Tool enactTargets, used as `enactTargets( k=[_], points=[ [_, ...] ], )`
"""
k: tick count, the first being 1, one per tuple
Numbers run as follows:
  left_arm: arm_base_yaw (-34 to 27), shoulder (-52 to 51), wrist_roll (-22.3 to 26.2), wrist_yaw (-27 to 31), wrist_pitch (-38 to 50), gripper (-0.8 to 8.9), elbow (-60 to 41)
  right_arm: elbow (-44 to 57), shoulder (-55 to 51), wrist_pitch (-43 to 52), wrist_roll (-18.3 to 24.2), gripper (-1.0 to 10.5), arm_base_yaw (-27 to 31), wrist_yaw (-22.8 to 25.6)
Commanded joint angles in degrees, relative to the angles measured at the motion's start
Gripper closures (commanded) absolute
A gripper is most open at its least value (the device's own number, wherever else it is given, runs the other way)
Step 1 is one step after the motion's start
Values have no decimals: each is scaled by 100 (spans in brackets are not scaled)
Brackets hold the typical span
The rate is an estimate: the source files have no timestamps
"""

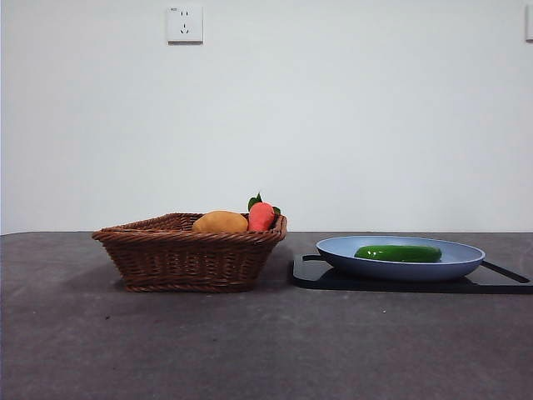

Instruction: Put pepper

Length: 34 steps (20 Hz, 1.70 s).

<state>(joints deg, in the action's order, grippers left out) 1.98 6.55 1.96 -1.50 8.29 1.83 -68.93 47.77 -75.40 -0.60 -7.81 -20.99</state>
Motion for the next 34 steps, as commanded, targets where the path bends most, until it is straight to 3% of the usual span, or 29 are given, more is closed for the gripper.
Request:
enactTargets(
  k=[1, 11, 28, 30, 34],
  points=[
    [-20, -109, -74, 0, -76, 805, -125, -96, 33, 35, 7, 936, -17, 13],
    [-20, -249, -87, -31, -1633, 805, -142, -96, 33, 35, 7, 936, -17, 13],
    [-20, -219, -87, -22, -1646, 805, -142, -96, 33, 63, 103, 936, -17, 17],
    [-20, -219, -87, -22, -1646, 805, -142, -74, -101, 422, 229, 936, 66, 61],
    [-20, -219, -87, -22, -1644, 805, -142, 796, -1204, 2583, 85, 936, 444, -4]
  ],
)
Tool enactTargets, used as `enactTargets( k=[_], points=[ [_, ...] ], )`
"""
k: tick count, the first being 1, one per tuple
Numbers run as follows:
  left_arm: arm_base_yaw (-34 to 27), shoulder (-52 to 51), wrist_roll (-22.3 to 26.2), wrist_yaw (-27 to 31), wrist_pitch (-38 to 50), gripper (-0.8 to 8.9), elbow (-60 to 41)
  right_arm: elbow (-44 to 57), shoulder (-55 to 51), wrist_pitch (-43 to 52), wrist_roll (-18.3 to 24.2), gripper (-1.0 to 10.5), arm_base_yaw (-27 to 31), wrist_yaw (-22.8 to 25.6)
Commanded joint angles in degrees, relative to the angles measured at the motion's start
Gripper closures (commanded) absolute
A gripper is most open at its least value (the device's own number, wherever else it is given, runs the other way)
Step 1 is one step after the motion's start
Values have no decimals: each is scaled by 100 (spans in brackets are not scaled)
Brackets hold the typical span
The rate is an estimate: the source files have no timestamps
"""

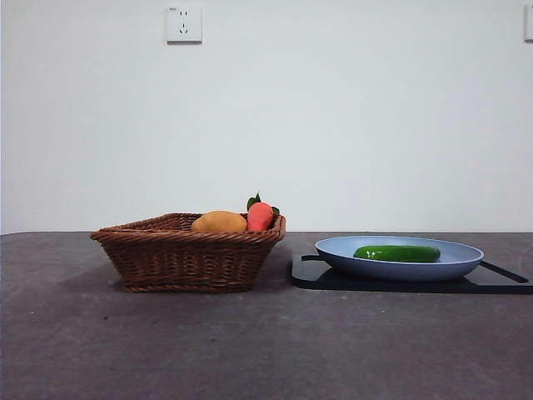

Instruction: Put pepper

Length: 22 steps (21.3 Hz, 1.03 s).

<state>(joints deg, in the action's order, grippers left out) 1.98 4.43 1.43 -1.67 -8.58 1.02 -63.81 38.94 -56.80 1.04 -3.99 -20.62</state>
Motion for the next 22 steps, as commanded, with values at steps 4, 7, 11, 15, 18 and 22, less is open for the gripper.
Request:
enactTargets(
  k=[4, 7, 11, 15, 18, 22],
  points=[
    [-20, -7, -35, -4, 42, 805, -61, 2059, -1543, 2837, -208, 936, 251, 267],
    [-20, -7, -35, -4, 42, 805, -61, 3375, -2258, 4057, -293, 936, 254, 741],
    [-20, -7, -35, -4, 42, 805, -61, 4448, -2824, 4774, -365, 936, 254, 883],
    [-20, -7, -35, -4, 44, 805, -61, 5187, -3259, 5088, -507, 936, 254, 918],
    [-20, -7, -35, -9, 42, 805, -61, 5595, -3545, 5119, -645, 936, 254, 922],
    [-20, -7, -35, -4, 42, 805, -61, 5965, -3724, 5121, -804, 936, 254, 918]
  ],
)
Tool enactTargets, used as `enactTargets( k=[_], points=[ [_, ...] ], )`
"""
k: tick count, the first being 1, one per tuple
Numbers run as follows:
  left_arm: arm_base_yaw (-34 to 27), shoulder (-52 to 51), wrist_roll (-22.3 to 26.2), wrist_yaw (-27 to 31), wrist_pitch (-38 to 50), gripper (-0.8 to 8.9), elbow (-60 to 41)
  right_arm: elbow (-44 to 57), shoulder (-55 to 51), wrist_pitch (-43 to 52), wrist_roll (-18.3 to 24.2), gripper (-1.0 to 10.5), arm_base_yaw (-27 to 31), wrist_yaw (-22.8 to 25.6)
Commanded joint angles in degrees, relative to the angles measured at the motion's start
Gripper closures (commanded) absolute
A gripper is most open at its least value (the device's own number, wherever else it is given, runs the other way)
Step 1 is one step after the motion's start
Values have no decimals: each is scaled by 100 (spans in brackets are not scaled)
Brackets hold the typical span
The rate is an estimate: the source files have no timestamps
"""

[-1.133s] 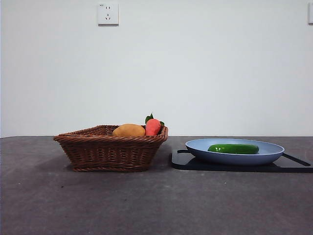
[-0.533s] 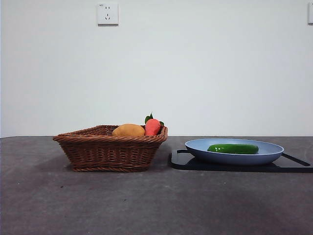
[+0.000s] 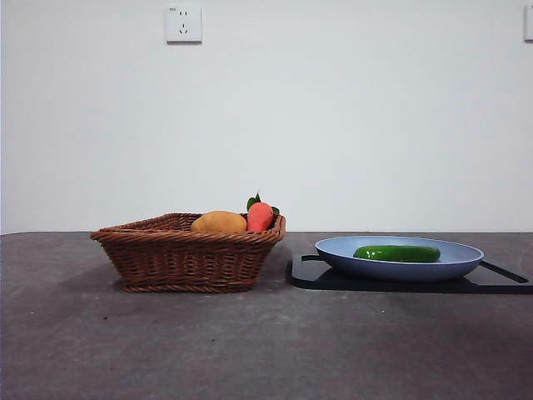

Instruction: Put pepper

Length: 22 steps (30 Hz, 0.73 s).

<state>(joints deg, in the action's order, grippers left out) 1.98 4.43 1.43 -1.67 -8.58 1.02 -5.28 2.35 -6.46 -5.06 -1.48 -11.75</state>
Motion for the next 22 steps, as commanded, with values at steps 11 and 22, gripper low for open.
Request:
enactTargets(
  k=[11, 22],
  points=[
    [-20, -7, -35, -7, 39, 805, -61, 481, -238, -310, -208, 936, 2, 20],
    [-20, -7, -35, -4, 42, 805, -61, 481, -219, -280, -323, 936, -2, 15]
  ],
)
